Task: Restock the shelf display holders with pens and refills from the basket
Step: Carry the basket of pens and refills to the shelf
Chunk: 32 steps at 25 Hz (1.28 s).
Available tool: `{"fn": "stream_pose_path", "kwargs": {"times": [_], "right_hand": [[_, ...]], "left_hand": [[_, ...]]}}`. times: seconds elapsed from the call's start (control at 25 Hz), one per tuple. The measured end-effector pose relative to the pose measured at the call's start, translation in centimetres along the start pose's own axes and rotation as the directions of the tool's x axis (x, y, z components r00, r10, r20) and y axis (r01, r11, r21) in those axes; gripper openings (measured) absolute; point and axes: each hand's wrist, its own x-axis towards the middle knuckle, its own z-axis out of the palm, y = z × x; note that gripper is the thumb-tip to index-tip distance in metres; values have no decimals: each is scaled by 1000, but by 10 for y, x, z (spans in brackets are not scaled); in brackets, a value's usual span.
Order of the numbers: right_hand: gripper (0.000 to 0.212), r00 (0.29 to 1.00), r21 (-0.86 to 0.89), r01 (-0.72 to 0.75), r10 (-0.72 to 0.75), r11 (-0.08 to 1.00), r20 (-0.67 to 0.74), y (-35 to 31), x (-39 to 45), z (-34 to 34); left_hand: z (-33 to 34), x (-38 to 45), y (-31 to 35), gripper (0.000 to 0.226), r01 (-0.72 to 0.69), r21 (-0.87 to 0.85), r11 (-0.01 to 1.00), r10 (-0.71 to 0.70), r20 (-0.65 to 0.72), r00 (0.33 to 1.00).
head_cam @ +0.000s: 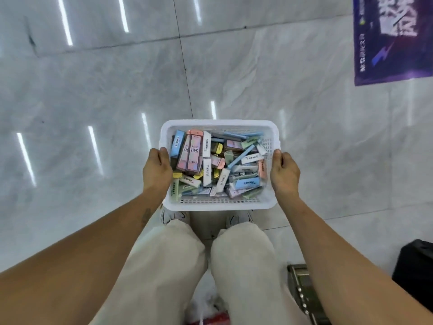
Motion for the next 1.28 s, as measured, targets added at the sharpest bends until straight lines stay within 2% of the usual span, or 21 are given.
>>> {"fn": "stream_pose_path", "kwargs": {"times": [0.16,0.28,0.56,0.88,1.08,1.28], "right_hand": [[41,991,74,129,-125,989,-55,-99,-50,-99],[42,983,126,183,-181,975,-34,-185,-78,-172],[43,965,233,258,-264,937,-7,-355,-91,-275],[46,947,192,320,-314,928,-61,-550,-36,-299],[48,937,152,349,-337,925,-96,-669,13,-297],[45,931,169,364,-349,916,-109,-800,86,-291]], "left_hand": [[-91,-69,84,38,-149,-21,989,149,-13,989],[-159,-114,153,37,-221,-28,975,219,-72,973],[-271,-142,301,37,-289,-169,942,241,-258,936],[-374,-53,450,48,-304,-297,905,224,-276,935],[-440,33,557,44,-372,-261,891,305,-262,916],[-483,129,662,42,-381,-245,891,310,-283,907]]}}
